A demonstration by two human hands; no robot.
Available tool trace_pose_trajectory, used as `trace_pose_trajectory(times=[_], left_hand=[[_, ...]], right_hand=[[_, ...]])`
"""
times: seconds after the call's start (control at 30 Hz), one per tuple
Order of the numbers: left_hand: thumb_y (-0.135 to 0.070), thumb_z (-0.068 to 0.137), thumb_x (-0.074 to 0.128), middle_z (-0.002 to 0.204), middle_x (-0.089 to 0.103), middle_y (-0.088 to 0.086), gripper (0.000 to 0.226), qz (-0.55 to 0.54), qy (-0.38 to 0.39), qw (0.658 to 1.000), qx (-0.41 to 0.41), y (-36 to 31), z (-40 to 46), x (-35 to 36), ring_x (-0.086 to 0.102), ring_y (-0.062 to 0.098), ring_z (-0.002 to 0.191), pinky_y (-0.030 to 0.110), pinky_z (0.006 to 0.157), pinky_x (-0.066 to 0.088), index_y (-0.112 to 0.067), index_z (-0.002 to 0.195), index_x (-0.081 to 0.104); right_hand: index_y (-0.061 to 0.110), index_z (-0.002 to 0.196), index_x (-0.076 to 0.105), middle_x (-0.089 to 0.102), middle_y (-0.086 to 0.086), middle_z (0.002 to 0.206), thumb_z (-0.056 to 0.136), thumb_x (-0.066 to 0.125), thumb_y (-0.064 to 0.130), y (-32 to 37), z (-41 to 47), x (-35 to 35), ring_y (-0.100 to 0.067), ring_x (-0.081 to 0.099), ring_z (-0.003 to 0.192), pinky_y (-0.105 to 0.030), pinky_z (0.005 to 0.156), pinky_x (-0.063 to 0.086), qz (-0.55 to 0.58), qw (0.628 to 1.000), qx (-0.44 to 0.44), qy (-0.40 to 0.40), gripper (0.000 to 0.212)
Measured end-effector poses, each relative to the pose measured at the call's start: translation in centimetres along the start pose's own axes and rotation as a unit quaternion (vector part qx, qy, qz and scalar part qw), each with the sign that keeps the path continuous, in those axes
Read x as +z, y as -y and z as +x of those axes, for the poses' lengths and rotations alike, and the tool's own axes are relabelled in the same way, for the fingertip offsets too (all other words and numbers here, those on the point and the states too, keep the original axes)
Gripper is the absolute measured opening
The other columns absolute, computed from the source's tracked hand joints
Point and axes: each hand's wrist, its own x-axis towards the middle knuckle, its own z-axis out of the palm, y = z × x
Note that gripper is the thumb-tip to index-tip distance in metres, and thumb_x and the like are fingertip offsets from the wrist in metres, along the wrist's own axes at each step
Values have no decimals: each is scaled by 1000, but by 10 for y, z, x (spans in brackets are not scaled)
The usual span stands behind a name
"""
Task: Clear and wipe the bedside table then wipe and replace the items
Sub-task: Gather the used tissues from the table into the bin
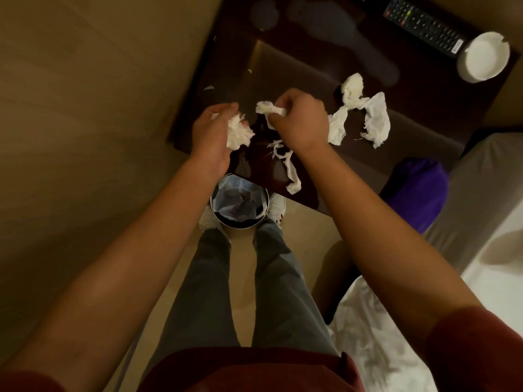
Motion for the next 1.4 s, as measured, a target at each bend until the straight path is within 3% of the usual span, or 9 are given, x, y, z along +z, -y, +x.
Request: trace_pose_trajectory(times=[0.17,0.3,0.4,0.57,0.67,0.8,0.97,1.13,1.4], left_hand=[[-17,94,71,92,74,5,4,37,39,998,39,-5,-9,17,74,18,86,33,77,59,-15,93,68],[-29,93,73,106,74,7,10,92,92,989,68,-3,-17,31,73,24,102,41,88,62,-21,99,70],[-28,93,74,102,75,0,6,130,114,981,82,4,-21,40,73,18,98,35,82,62,-25,98,73],[-23,96,69,100,73,-1,6,168,85,979,76,19,-23,55,71,21,99,42,88,60,-27,94,73],[-18,97,66,107,72,6,13,180,71,979,62,24,-24,64,71,28,105,48,94,59,-27,90,72],[-9,98,63,112,69,25,13,142,80,986,37,26,-22,68,73,34,87,43,70,63,-17,91,70],[-8,99,63,114,66,27,10,127,87,988,21,25,-21,72,73,30,79,36,65,60,-14,94,69],[-8,99,63,117,69,25,10,124,90,988,12,26,-23,79,74,28,79,35,64,60,-14,97,69],[-8,99,61,118,72,23,11,135,77,988,10,29,-23,90,72,36,103,50,89,61,-13,101,71]], right_hand=[[19,97,64,65,5,80,83,78,32,2,-25,-9,-13,62,73,-36,67,52,85,994,-52,-38,23],[17,98,71,73,1,86,88,76,26,1,-40,-11,-14,68,78,-41,75,58,148,987,-50,-42,15],[14,107,77,77,1,94,94,69,18,-1,-49,-17,-13,72,85,-42,80,58,179,982,-62,-27,16],[16,115,75,77,0,96,98,63,15,-17,-56,-29,-13,73,83,-32,78,58,196,979,-50,-4,21],[15,116,73,76,4,104,97,62,12,-34,-55,-39,-4,69,89,-14,76,52,208,977,-54,-12,23],[23,125,65,71,2,114,93,65,21,-65,-44,-49,-9,67,81,-33,80,57,146,986,-7,-75,33],[31,148,44,48,-7,142,88,71,33,-97,-26,-45,-29,58,120,-42,87,53,-35,998,50,12,66],[25,131,58,51,-7,131,89,70,27,-102,-18,-29,-29,60,114,-33,76,43,-76,995,58,-26,44],[22,105,65,66,4,93,87,73,25,-81,-26,-39,-16,63,80,-37,70,54,103,988,31,-108,20]])
